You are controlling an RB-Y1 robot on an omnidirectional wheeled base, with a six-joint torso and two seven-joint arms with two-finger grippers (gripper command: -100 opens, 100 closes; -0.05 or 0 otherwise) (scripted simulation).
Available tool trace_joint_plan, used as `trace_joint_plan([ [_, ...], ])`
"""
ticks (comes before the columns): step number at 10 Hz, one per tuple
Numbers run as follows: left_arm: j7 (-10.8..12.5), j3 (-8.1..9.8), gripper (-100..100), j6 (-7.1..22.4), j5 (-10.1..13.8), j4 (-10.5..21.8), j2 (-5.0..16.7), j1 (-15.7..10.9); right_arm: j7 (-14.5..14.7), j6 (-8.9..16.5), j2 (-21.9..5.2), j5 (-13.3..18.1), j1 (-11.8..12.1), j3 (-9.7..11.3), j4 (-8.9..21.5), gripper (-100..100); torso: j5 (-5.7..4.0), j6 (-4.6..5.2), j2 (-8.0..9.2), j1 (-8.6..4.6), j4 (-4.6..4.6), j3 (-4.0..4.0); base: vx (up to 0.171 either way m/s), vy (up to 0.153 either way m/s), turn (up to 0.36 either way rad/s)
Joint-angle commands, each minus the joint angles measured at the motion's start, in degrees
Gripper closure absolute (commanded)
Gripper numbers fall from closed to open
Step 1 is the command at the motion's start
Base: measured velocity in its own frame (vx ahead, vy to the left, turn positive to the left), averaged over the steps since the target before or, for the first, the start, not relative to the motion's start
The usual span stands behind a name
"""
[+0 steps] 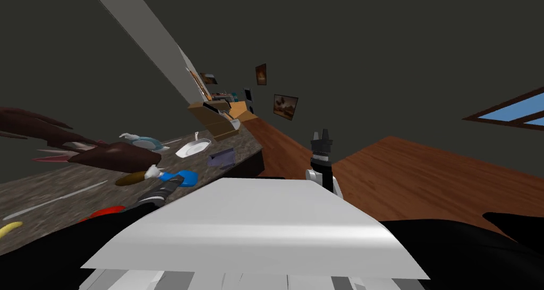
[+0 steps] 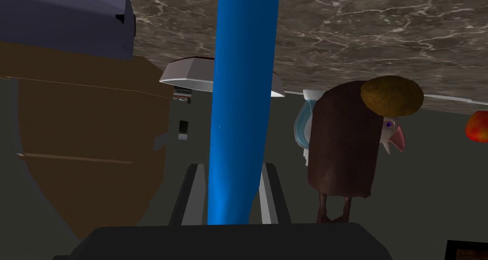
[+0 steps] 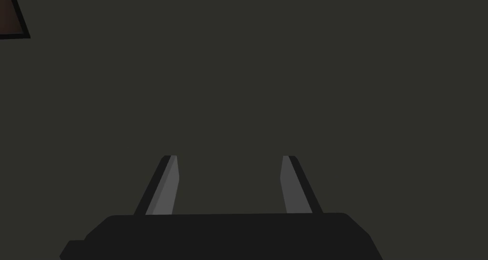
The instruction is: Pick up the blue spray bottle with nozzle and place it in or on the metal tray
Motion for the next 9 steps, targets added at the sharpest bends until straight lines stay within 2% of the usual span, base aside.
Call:
trace_joint_plan([
  [1, 1.2, -1.06, 100, 0.9, 1.1, -1.2, -0.9, 1.4, 0.0, 0.0, 0.0, 0.0, 0.0, 0.0, 0.0, 0, 0.00, 0.00, 0.00, 0.00, 0.00, 0.00, 0.054, -0.204, 0.227],
  [6, 3.9, -1.79, 100, 4.5, 3.6, -5.5, -1.7, 4.3, 0.0, 0.0, 0.0, 0.0, 0.0, 0.0, 0.0, 0, 0.43, -0.11, 0.01, -0.05, -0.10, -0.05, 0.062, -0.184, 0.187],
  [7, 4.1, -1.08, 100, 5.4, 4.0, -6.8, -1.4, 5.2, 0.0, 0.0, 0.0, 0.0, 0.0, 0.0, 0.0, 0, 0.42, -0.14, -0.04, 0.00, -0.11, -0.08, 0.091, -0.150, 0.040],
  [9, 4.1, 1.04, 100, 6.3, 4.8, -8.6, -0.5, 6.9, 0.0, 0.0, 0.0, 0.0, 0.0, 0.0, 0.0, 0, 0.45, -0.04, -0.16, 0.36, -0.14, -0.15, 0.068, -0.055, -0.137],
])
